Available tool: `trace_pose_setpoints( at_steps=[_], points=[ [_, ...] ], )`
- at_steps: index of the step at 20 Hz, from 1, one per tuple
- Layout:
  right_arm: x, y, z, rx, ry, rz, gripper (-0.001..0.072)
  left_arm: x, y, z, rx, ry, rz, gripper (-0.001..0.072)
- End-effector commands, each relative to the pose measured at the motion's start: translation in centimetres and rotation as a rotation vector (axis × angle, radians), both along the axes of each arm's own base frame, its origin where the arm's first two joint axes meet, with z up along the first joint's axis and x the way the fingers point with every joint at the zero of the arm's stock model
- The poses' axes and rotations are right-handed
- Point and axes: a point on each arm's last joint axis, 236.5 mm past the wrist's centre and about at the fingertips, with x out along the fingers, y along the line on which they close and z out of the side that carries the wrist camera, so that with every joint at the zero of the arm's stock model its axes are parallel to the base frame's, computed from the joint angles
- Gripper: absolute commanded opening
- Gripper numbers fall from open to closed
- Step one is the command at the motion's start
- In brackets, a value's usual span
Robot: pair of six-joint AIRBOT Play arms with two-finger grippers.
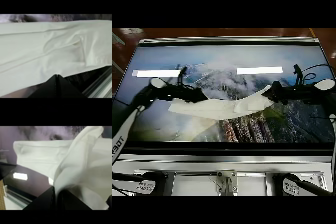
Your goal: Fold the shirts.
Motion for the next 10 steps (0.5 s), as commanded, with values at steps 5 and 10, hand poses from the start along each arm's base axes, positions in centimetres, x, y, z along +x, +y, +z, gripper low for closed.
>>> trace_pose_setpoints(
  at_steps=[5,10],
  points=[
    [-6.0,0.8,7.2,-0.058,-0.092,0.060,0.0052,-9.2,-16.1,-4.2,-0.094,0.109,-0.170,0.0040],
    [-9.9,1.6,8.8,-0.070,-0.077,0.133,0.0053,-10.5,-19.8,-6.2,-0.188,0.226,-0.092,0.0038]
  ],
)
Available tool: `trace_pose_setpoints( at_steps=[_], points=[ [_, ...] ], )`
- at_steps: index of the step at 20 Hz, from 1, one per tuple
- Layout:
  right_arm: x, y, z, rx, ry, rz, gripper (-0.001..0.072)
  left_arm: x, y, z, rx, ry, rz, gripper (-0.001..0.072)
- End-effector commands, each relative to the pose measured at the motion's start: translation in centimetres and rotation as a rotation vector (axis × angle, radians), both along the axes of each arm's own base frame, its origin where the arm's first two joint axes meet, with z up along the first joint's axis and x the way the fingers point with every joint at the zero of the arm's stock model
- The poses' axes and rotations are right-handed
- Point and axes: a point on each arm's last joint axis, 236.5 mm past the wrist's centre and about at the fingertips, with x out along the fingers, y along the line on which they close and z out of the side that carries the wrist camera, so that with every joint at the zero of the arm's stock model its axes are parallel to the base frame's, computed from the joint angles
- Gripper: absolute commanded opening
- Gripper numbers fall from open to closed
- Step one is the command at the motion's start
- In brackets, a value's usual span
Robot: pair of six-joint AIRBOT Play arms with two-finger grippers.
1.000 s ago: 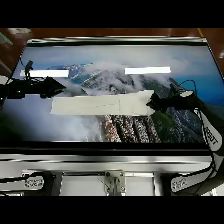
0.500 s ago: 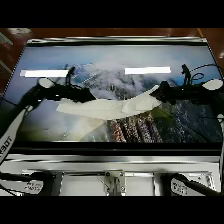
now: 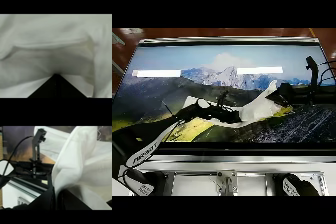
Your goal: Fold the shirts.
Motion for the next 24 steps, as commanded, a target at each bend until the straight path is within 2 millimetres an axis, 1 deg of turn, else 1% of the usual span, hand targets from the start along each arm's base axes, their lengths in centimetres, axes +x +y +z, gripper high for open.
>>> trace_pose_setpoints(
  at_steps=[1,2,3,4,5,6,7,8,9,10,11,12,13,14,15,16,17,18,19,20,22,23,24],
  points=[
    [-3.0,0.5,1.1,-0.021,0.013,0.052,0.0052,0.8,-1.7,0.2,-0.067,0.039,0.084,0.0038],
    [-3.1,0.3,1.2,-0.029,0.004,0.048,0.0053,2.2,-0.9,1.5,-0.082,0.006,0.112,0.0037],
    [-2.7,0.2,1.2,-0.035,-0.005,0.038,0.0052,3.7,0.1,3.3,-0.098,-0.053,0.126,0.0037],
    [-1.9,0.6,1.2,-0.037,-0.030,0.026,0.0052,5.4,1.5,6.0,-0.119,-0.151,0.131,0.0037],
    [-1.0,1.4,1.4,-0.036,-0.066,0.020,0.0052,7.3,3.7,8.7,-0.124,-0.263,0.143,0.0037],
    [0.1,2.7,1.6,-0.030,-0.106,0.019,0.0052,9.8,7.0,12.0,-0.120,-0.359,0.199,0.0036],
    [1.4,4.7,1.6,-0.021,-0.148,0.023,0.0052,12.3,10.9,15.5,-0.127,-0.435,0.285,0.0036],
    [2.7,7.2,1.4,-0.007,-0.188,0.030,0.0052,14.4,15.5,19.7,-0.142,-0.513,0.383,0.0037],
    [3.9,9.9,0.8,0.007,-0.219,0.038,0.0052,15.6,19.9,23.6,-0.153,-0.589,0.467,0.0037],
    [4.8,13.1,-0.4,0.021,-0.237,0.048,0.0052,16.0,24.0,27.4,-0.159,-0.665,0.542,0.0037],
    [5.4,16.3,-2.1,0.037,-0.235,0.057,0.0052,15.5,28.0,31.0,-0.162,-0.741,0.612,0.0037],
    [5.6,19.8,-4.5,0.059,-0.209,0.060,0.0052,14.3,31.1,34.1,-0.160,-0.809,0.655,0.0038],
    [5.5,22.9,-7.2,0.083,-0.167,0.051,0.0052,12.8,33.1,36.4,-0.158,-0.862,0.673,0.0038],
    [5.5,25.8,-10.2,0.106,-0.119,0.017,0.0076,10.9,34.3,38.3,-0.154,-0.906,0.669,0.0037],
    [5.4,27.9,-13.0,0.128,-0.065,-0.029,0.0212,9.0,34.7,39.5,-0.151,-0.936,0.644,0.0038],
    [5.3,29.9,-15.4,0.150,-0.010,-0.064,0.0574,7.1,34.6,40.2,-0.147,-0.954,0.602,0.0038],
    [5.1,31.4,-16.8,0.174,0.037,-0.074,0.0671,5.5,34.1,40.4,-0.137,-0.963,0.555,0.0037],
    [5.2,32.5,-17.4,0.201,0.070,-0.081,0.0671,4.2,33.5,40.0,-0.119,-0.951,0.511,0.0038],
    [5.8,32.7,-17.1,0.223,0.074,-0.096,0.0671,3.3,33.0,39.3,-0.094,-0.930,0.476,0.0038],
    [6.7,32.4,-16.2,0.233,0.053,-0.102,0.0671,2.7,32.6,38.4,-0.067,-0.910,0.440,0.0038],
    [8.2,30.6,-13.2,0.248,-0.015,-0.080,0.0671,2.4,32.3,37.1,-0.030,-0.885,0.401,0.0038],
    [8.6,29.2,-11.5,0.247,-0.045,-0.036,0.0670,2.5,32.5,36.8,-0.018,-0.883,0.403,0.0038],
    [8.8,27.3,-10.1,0.219,-0.083,0.019,0.0670,2.6,32.6,36.6,-0.014,-0.881,0.409,0.0038]
  ],
)
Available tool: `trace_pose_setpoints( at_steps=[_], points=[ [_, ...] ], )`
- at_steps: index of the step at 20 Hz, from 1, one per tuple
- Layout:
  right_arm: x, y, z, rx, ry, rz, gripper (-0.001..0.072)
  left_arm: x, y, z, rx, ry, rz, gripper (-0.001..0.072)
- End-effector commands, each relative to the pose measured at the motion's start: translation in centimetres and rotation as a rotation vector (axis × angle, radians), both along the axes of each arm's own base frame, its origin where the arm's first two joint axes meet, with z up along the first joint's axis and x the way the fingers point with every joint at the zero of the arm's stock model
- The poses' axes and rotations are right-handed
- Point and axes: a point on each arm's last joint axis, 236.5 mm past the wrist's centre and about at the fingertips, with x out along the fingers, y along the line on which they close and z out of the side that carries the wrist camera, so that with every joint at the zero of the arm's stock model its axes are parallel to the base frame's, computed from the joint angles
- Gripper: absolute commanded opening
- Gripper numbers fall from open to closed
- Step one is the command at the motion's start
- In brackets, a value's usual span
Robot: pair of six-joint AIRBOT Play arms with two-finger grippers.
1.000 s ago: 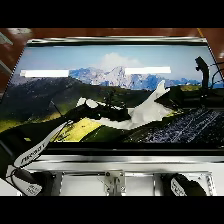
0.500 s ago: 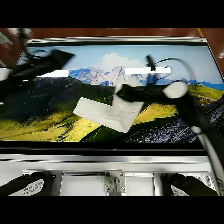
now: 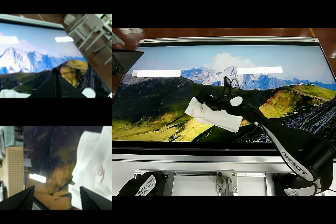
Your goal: Fold the shirts.
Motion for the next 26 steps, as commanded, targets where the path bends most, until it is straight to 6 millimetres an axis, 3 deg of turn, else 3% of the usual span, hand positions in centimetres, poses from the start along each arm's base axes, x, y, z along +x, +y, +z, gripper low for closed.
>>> trace_pose_setpoints(
  at_steps=[1,3,6,7,8,10,14,19,21,22,23,24,26],
  points=[
    [0.6,-4.3,3.1,-0.061,-0.089,0.121,0.0670,-0.9,0.1,-1.4,0.049,0.039,-0.011,0.0038],
    [-0.4,-11.4,1.6,-0.241,-0.018,0.203,0.0670,-0.7,0.2,-2.0,0.045,0.051,-0.006,0.0038],
    [-5.1,-25.9,-5.1,-0.655,0.380,0.188,0.0672,-0.5,0.3,-3.2,0.036,0.081,-0.005,0.0038],
    [-7.1,-28.5,-6.5,-0.712,0.479,0.198,0.0673,-0.5,0.3,-3.6,0.033,0.092,-0.006,0.0038],
    [-8.4,-28.8,-7.5,-0.692,0.535,0.203,0.0674,-0.4,0.3,-3.9,0.031,0.099,-0.005,0.0038],
    [-9.3,-26.3,-9.7,-0.573,0.549,0.189,0.0674,-0.4,0.3,-4.2,0.028,0.104,-0.004,0.0038],
    [-7.9,-22.2,-13.3,-0.399,0.546,0.091,0.0674,-0.4,0.3,-4.1,0.027,0.104,-0.004,0.0038],
    [-4.8,-17.5,-12.7,-0.123,0.493,0.062,0.0670,-0.4,0.3,-4.1,0.024,0.104,-0.005,0.0038],
    [-4.2,-17.0,-12.7,-0.082,0.488,0.045,0.0487,-0.4,0.1,-4.0,0.012,0.114,-0.006,0.0038],
    [-3.9,-17.0,-12.8,-0.081,0.478,0.041,0.0442,-0.5,-0.2,-4.0,0.013,0.114,-0.014,0.0039],
    [-3.9,-17.1,-12.8,-0.090,0.460,0.051,0.0191,-0.7,-0.5,-4.0,0.013,0.113,-0.024,0.0038],
    [-3.6,-17.3,-12.7,-0.097,0.437,0.060,0.0057,-0.8,-1.0,-4.0,0.013,0.113,-0.038,0.0039],
    [-2.8,-18.3,-11.8,-0.099,0.366,0.092,0.0051,-1.5,-2.6,-3.8,0.006,0.111,-0.086,0.0038]
  ],
)
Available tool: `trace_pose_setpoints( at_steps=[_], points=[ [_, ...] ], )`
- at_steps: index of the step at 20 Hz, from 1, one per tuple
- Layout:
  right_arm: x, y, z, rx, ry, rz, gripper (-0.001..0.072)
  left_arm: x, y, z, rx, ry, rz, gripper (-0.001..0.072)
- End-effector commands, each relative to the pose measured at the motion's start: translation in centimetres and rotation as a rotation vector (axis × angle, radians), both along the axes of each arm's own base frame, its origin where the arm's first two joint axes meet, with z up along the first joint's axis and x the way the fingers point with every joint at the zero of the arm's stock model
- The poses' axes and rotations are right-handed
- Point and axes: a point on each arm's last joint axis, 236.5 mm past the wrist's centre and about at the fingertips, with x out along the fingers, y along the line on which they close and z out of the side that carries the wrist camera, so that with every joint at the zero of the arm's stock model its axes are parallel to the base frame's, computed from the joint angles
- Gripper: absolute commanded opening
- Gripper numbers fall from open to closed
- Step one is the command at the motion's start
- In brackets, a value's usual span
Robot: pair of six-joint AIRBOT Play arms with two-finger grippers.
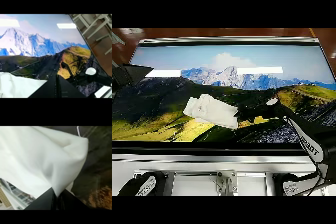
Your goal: Fold the shirts.
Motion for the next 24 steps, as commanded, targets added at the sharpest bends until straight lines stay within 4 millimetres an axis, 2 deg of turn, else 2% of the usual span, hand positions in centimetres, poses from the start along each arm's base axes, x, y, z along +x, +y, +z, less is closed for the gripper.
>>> trace_pose_setpoints(
  at_steps=[1,3,4,6,8,9,11,12,14,16,18,20,22,24],
  points=[
    [2.0,-1.7,1.9,0.037,-0.107,0.015,0.0051,-1.0,-2.4,0.2,-0.014,0.001,-0.070,0.0038],
    [4.4,-6.0,4.5,0.038,-0.177,-0.045,0.0051,-1.9,-4.6,0.4,-0.019,-0.001,-0.126,0.0038],
    [5.6,-9.1,5.9,0.023,-0.213,-0.100,0.0051,-2.1,-5.6,0.6,-0.034,-0.001,-0.139,0.0038],
    [7.4,-17.3,8.7,-0.031,-0.289,-0.252,0.0051,-2.2,-7.9,1.6,-0.062,-0.034,-0.153,0.0038],
    [6.9,-27.0,11.3,-0.107,-0.345,-0.430,0.0051,-2.4,-9.9,2.7,-0.091,-0.071,-0.160,0.0038],
    [5.8,-31.5,12.2,-0.147,-0.358,-0.511,0.0051,-2.5,-10.8,3.2,-0.105,-0.087,-0.162,0.0038],
    [2.2,-40.0,13.4,-0.214,-0.354,-0.689,0.0051,-2.8,-12.4,4.0,-0.137,-0.106,-0.162,0.0038],
    [-0.2,-43.4,13.6,-0.234,-0.335,-0.766,0.0051,-2.8,-13.1,4.2,-0.154,-0.106,-0.162,0.0038],
    [-5.6,-49.0,12.5,-0.255,-0.247,-0.923,0.0051,-2.9,-14.3,4.3,-0.172,-0.109,-0.166,0.0038],
    [-10.2,-51.7,10.7,-0.262,-0.139,-1.045,0.0051,-3.4,-15.5,4.5,-0.199,-0.092,-0.178,0.0038],
    [-14.4,-51.8,7.9,-0.286,0.002,-1.070,0.0051,-4.4,-16.6,4.5,-0.201,-0.089,-0.213,0.0038],
    [-17.3,-50.2,4.9,-0.268,0.132,-1.081,0.0051,-5.1,-17.2,4.5,-0.201,-0.088,-0.236,0.0038],
    [-18.3,-47.5,2.7,-0.213,0.201,-1.069,0.0051,-5.2,-17.4,4.5,-0.199,-0.090,-0.241,0.0038],
    [-18.8,-45.0,1.3,-0.147,0.255,-1.058,0.0052,-4.8,-17.2,4.5,-0.190,-0.100,-0.226,0.0038]
  ],
)
